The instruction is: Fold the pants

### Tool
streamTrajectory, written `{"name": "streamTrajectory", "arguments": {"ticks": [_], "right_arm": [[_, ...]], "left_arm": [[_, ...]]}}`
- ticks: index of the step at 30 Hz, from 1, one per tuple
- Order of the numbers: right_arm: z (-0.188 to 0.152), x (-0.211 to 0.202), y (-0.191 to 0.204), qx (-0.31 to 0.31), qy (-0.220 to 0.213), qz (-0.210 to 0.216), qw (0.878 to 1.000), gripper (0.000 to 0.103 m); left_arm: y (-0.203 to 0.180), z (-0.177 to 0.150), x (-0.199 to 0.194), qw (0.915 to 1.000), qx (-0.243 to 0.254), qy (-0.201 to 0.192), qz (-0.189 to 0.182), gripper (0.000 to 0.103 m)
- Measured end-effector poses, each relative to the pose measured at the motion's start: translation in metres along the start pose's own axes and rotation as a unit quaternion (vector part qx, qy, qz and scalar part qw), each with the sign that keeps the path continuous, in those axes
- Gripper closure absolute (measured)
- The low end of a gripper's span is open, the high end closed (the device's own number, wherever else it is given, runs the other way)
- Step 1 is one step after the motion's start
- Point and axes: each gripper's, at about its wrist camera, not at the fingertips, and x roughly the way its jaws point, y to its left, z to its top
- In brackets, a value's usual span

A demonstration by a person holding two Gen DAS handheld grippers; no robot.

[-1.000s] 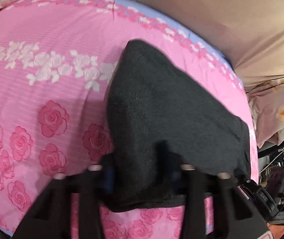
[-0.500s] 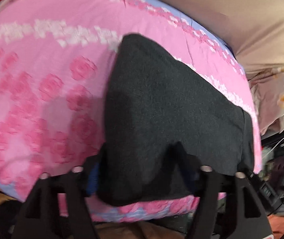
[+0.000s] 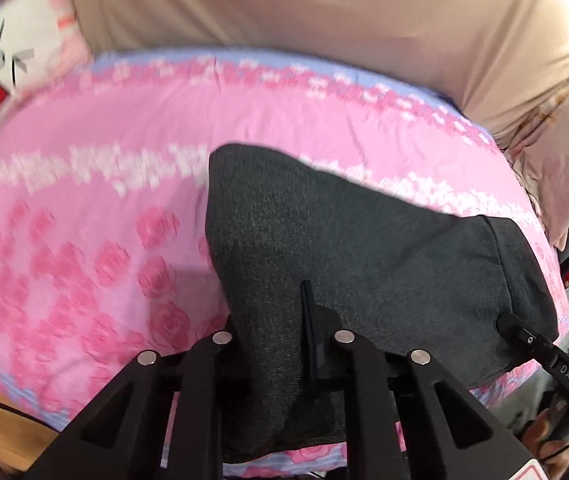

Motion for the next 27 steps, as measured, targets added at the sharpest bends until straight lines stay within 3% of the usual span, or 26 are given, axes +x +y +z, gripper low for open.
{"name": "streamTrajectory", "arguments": {"ticks": [12,18,22,27], "right_arm": [[0.02,-0.081,0.065,-0.074,-0.093,0.04,0.992,0.074],[0.044,-0.122,0.095,-0.114,-0.175,0.05,0.977,0.074],[0.062,-0.146,0.117,-0.144,-0.234,0.056,0.96,0.074],[0.087,-0.157,0.135,-0.171,-0.279,0.058,0.943,0.074]], "left_arm": [[-0.029,0.027,-0.107,0.9928,0.046,-0.111,-0.003,0.093],[-0.036,0.041,-0.16,0.9806,0.055,-0.188,-0.007,0.093],[-0.038,0.055,-0.19,0.9678,0.059,-0.245,-0.006,0.093],[-0.042,0.077,-0.21,0.954,0.064,-0.293,-0.003,0.092]]}}
